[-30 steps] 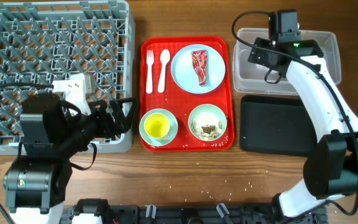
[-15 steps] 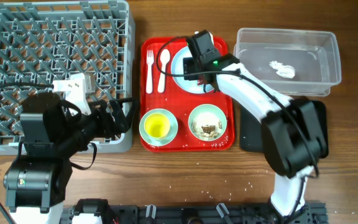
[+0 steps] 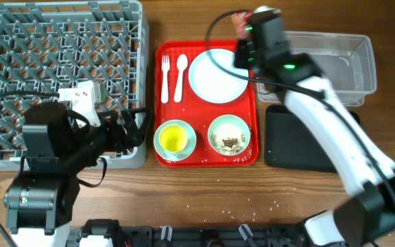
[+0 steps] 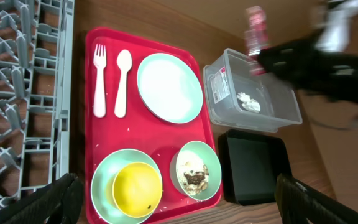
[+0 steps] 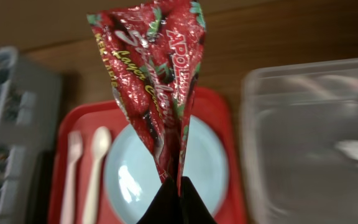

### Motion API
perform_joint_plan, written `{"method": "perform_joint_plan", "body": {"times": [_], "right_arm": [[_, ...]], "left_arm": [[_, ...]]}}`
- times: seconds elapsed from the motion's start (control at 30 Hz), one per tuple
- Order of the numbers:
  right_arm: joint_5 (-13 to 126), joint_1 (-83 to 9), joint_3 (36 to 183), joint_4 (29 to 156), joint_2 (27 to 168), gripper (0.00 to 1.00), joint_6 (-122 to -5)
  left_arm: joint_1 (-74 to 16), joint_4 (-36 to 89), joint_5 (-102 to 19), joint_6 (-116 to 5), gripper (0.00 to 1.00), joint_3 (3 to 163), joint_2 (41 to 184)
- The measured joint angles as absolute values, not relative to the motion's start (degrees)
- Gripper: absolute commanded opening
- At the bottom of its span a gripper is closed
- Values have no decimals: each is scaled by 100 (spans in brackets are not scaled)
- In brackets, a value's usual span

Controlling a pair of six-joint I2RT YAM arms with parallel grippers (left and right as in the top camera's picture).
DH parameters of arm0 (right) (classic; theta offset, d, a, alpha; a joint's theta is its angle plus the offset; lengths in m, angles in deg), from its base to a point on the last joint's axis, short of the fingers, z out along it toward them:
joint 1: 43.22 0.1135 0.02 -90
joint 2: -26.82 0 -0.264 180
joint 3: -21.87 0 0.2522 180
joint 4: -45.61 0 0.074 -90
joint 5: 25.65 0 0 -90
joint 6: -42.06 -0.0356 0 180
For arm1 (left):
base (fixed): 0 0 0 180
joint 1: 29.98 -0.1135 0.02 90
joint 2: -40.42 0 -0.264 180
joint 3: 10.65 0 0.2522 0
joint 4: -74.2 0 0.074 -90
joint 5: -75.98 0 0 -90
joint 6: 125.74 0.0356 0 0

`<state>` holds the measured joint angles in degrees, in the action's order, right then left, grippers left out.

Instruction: Sort waste into correct bins and load items into the dishwasher rack

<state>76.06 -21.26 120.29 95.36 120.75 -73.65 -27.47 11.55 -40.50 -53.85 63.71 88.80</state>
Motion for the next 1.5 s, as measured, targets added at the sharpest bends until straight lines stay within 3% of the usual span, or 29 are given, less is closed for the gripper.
{"method": "perform_joint_plan", "body": {"times": [0.03,0.07,0.1,0.13,0.33,0.57,0.77,1.03,1.17,1.23,1.33,1.43,1.5], "right_arm": [[7827,-2257,12060,9779,11988,4,-7413],[8043,-2465,12053,9947,12032,21,-7474],[8179,-2714,12014,10059,12235,86,-7514],[8222,-3070,11942,10144,12593,94,-7516],[7293,-3499,11837,10299,12611,95,-7055],[5809,-3409,11861,11169,9811,92,-6939],[5538,-2301,11870,12281,8963,88,-6709],[5803,-736,10932,12058,8932,86,-7507],[5886,51,9275,10834,9251,73,-8327],[5947,173,9113,10734,9723,70,-8419],[6196,167,9116,10528,10311,54,-8504],[6439,-244,9116,10531,10718,49,-8746],[6225,-1031,9113,10229,10740,47,-8620]], "left_arm": [[-2747,1155,-4050,-5385,100,6371,8880],[-2747,1155,-4050,-5385,100,6371,8882],[-2747,1155,-4050,-5385,100,6371,8880],[-2747,1153,-4053,-5385,100,6371,8882],[-2747,1157,-4050,-5385,100,6371,8882],[-2747,1155,-4053,-5385,100,6371,8884],[-2747,1157,-4053,-5385,100,6373,8886],[-2747,1157,-4050,-5385,100,6373,8884],[-2747,1160,-4050,-5385,100,6373,8884],[-2747,1160,-4050,-5385,100,6373,8886],[-2747,1157,-4053,-5385,100,6373,8886],[-2747,1157,-4050,-5385,100,6373,8886],[-2747,1157,-4050,-5385,100,6373,8886]]}}
